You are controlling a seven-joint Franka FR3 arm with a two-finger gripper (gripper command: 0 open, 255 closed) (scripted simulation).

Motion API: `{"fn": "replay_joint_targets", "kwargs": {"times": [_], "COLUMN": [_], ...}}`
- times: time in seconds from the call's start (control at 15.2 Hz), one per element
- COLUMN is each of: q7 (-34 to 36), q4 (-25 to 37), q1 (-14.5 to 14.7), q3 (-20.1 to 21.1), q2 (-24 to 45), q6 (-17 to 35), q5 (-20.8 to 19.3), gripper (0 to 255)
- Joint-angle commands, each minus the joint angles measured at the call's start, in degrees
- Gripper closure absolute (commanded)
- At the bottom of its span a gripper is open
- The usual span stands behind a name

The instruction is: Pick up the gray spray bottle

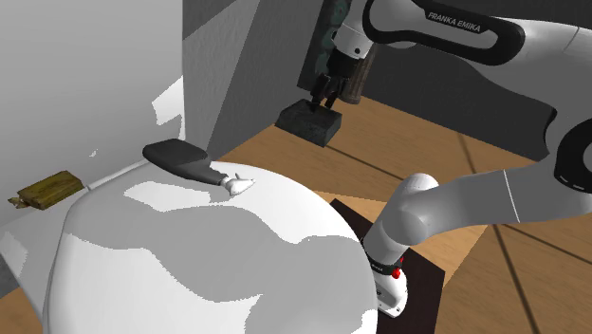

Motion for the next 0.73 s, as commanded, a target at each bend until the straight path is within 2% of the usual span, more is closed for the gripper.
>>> {"fn": "replay_joint_targets", "kwargs": {"times": [0.0, 0.66], "q7": [0.0, 13.5], "q4": [0.0, 1.7], "q1": [0.0, 4.4], "q3": [0.0, 11.0], "q2": [0.0, 6.9], "q6": [0.0, 2.5], "q5": [0.0, 8.2], "gripper": [0, 0]}}
